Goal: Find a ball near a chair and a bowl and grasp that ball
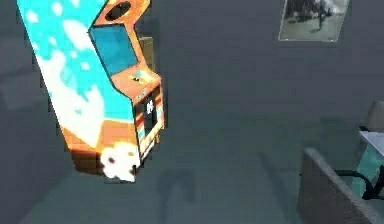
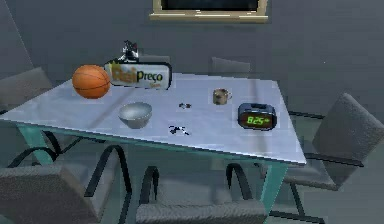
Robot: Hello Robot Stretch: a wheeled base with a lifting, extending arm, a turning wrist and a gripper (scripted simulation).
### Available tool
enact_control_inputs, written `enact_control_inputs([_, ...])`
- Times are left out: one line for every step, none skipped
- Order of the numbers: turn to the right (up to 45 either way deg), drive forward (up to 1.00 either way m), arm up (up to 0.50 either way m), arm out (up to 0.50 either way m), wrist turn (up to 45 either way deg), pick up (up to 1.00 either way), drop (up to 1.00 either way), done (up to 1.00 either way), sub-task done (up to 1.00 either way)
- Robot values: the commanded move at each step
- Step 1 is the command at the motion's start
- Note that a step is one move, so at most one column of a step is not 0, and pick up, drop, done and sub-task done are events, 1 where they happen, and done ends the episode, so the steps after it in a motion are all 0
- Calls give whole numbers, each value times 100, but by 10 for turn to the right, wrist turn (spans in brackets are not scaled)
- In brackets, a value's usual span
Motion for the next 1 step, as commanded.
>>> enact_control_inputs([90, 0, 0, 0, 0, 0, 0, 0, 0])
